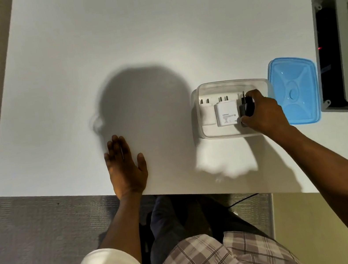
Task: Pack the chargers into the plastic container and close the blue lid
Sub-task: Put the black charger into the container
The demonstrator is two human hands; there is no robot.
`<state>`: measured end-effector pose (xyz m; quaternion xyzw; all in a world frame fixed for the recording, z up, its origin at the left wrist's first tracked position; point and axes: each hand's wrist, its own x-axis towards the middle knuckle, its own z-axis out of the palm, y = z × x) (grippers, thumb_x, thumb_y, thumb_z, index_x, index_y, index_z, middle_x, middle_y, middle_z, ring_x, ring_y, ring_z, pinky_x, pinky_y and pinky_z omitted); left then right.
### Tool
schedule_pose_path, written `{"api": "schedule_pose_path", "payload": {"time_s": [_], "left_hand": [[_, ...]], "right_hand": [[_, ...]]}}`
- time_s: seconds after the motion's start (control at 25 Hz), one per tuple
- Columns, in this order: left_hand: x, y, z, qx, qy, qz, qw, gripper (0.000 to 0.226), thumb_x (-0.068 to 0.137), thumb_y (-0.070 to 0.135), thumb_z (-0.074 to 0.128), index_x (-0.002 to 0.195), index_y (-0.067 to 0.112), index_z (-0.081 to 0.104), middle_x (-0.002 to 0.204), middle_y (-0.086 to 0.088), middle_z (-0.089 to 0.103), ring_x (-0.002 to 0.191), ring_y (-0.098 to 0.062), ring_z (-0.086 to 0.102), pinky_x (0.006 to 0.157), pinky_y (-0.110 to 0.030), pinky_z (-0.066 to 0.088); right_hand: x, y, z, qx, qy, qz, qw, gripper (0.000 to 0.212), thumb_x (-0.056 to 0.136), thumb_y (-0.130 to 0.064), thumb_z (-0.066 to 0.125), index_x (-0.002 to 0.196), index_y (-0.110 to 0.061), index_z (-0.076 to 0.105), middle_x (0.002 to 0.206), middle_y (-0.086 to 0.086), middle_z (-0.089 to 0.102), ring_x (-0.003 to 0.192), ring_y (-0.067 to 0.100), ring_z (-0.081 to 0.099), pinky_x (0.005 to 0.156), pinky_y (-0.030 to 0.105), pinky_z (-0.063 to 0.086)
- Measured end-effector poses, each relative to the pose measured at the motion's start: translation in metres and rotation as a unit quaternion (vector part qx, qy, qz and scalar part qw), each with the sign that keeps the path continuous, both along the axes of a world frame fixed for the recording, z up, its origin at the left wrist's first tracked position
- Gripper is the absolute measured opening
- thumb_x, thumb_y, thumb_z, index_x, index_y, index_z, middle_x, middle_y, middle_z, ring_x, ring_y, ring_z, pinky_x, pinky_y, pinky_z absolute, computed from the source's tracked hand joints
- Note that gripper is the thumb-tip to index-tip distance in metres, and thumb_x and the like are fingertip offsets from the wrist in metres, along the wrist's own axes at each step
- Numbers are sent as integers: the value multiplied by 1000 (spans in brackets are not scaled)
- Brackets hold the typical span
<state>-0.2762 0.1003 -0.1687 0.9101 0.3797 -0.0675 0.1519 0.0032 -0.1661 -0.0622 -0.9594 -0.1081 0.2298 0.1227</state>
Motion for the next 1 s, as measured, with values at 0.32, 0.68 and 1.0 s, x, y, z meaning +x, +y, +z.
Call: {"api": "schedule_pose_path", "payload": {"time_s": [0.32,0.68,1.0], "left_hand": [[1,-1,5,-8,-2,5,1000,75,98,42,36,160,13,5,169,-7,7,156,-28,7,127,-43,7],[1,-3,5,6,-3,-6,1000,75,97,44,30,159,9,8,168,-11,10,155,-30,10,127,-45,10],[6,-7,15,-23,11,-1,1000,73,101,37,36,159,9,1,168,-11,3,156,-27,6,128,-45,11]], "right_hand": [[0,0,-8,-9,9,23,1000,69,75,-19,78,136,-13,46,110,21,67,97,41,64,76,40,51],[-2,4,-3,-47,-3,33,998,55,85,-20,69,134,-8,46,114,22,64,102,42,62,75,38,46],[-18,0,22,30,-67,-4,997,44,90,-22,59,132,-12,49,120,17,63,108,39,59,83,43,48]]}}
